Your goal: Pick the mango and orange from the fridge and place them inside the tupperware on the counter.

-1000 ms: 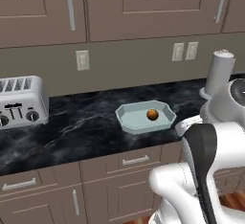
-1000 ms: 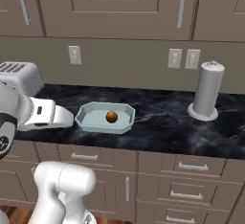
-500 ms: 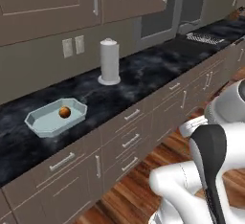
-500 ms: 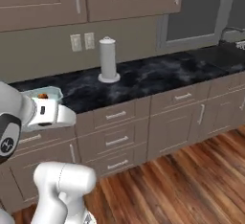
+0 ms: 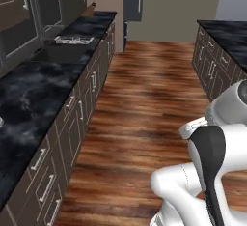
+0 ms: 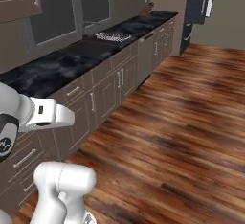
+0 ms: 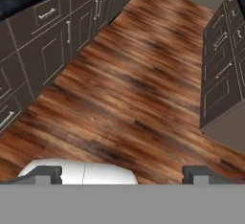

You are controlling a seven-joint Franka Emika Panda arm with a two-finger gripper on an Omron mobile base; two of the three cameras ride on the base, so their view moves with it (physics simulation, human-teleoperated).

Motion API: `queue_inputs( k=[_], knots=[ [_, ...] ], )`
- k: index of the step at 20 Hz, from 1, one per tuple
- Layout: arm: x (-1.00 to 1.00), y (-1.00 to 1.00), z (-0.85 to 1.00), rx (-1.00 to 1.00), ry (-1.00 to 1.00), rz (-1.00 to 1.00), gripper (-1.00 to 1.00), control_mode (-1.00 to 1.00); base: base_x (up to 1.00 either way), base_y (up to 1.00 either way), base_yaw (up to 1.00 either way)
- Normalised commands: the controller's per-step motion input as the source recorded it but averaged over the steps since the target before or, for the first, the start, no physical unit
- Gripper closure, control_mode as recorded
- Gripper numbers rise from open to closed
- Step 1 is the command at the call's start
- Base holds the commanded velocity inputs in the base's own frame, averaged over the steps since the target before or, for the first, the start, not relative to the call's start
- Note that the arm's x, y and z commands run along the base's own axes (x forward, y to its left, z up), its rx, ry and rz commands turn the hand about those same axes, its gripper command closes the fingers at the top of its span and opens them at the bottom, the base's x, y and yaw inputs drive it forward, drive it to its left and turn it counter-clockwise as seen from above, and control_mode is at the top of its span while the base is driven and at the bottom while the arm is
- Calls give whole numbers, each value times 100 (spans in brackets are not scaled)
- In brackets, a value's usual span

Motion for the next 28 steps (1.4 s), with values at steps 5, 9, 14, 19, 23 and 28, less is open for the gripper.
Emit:
queue_inputs(
  k=[5,9,14,19,23,28],
  knots=[
    [0,0,0,0,0,0,-100,100,100,-70,-35],
    [0,0,0,0,0,0,-100,100,100,-46,0],
    [0,0,0,0,0,0,-100,100,100,-54,11],
    [0,0,0,0,0,0,-100,100,100,-61,30],
    [0,0,0,0,0,0,-100,100,100,-65,38],
    [0,0,0,0,0,0,-100,100,100,-73,37]
  ],
)
